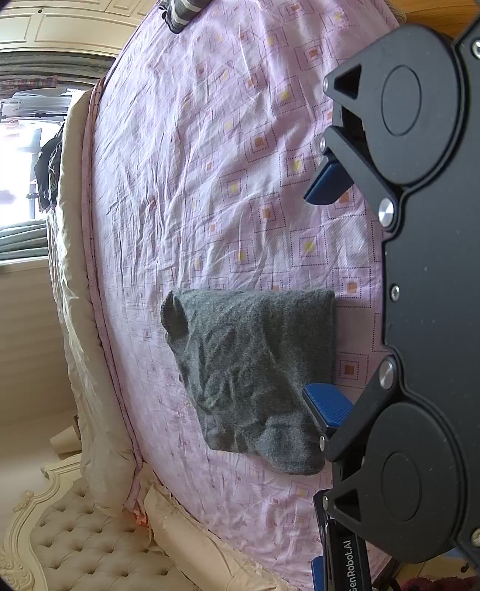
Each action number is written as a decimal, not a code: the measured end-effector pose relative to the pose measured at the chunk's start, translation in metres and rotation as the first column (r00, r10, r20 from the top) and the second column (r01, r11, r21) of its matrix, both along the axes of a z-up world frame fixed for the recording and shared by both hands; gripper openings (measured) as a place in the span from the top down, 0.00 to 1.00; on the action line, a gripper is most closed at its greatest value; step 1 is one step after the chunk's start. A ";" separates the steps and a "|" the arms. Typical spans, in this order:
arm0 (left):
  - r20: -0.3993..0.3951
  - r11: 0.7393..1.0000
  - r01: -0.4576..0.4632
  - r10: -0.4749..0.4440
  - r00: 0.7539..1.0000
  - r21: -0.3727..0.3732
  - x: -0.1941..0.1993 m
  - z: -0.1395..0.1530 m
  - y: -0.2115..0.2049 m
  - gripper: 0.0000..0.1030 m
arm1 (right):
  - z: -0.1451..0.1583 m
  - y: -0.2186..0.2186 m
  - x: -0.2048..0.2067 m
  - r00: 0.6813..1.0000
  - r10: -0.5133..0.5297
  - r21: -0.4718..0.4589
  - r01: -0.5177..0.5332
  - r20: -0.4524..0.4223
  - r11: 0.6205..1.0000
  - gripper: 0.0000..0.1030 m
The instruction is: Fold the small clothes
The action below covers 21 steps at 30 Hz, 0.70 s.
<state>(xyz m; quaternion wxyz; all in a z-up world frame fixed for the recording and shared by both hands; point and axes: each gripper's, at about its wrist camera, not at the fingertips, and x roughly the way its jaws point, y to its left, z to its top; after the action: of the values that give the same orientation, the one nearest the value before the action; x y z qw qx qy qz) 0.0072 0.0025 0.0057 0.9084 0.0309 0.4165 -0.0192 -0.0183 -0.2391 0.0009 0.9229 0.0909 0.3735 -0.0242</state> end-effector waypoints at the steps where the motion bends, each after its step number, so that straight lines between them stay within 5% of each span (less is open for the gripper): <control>1: 0.000 1.000 0.000 0.000 1.000 -0.001 0.000 0.000 0.000 0.00 | 0.000 0.000 0.000 1.000 0.000 0.000 0.000 -0.001 1.000 0.00; 21: 0.002 1.000 0.001 -0.001 1.000 -0.002 0.000 0.001 0.001 0.00 | 0.001 0.005 0.002 1.000 0.011 0.002 -0.011 -0.004 1.000 0.00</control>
<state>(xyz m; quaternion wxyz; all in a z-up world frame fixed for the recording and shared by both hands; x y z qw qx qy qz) 0.0072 0.0033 0.0062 0.9090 0.0301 0.4153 -0.0200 -0.0167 -0.2342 0.0015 0.9221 0.0897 0.3760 -0.0187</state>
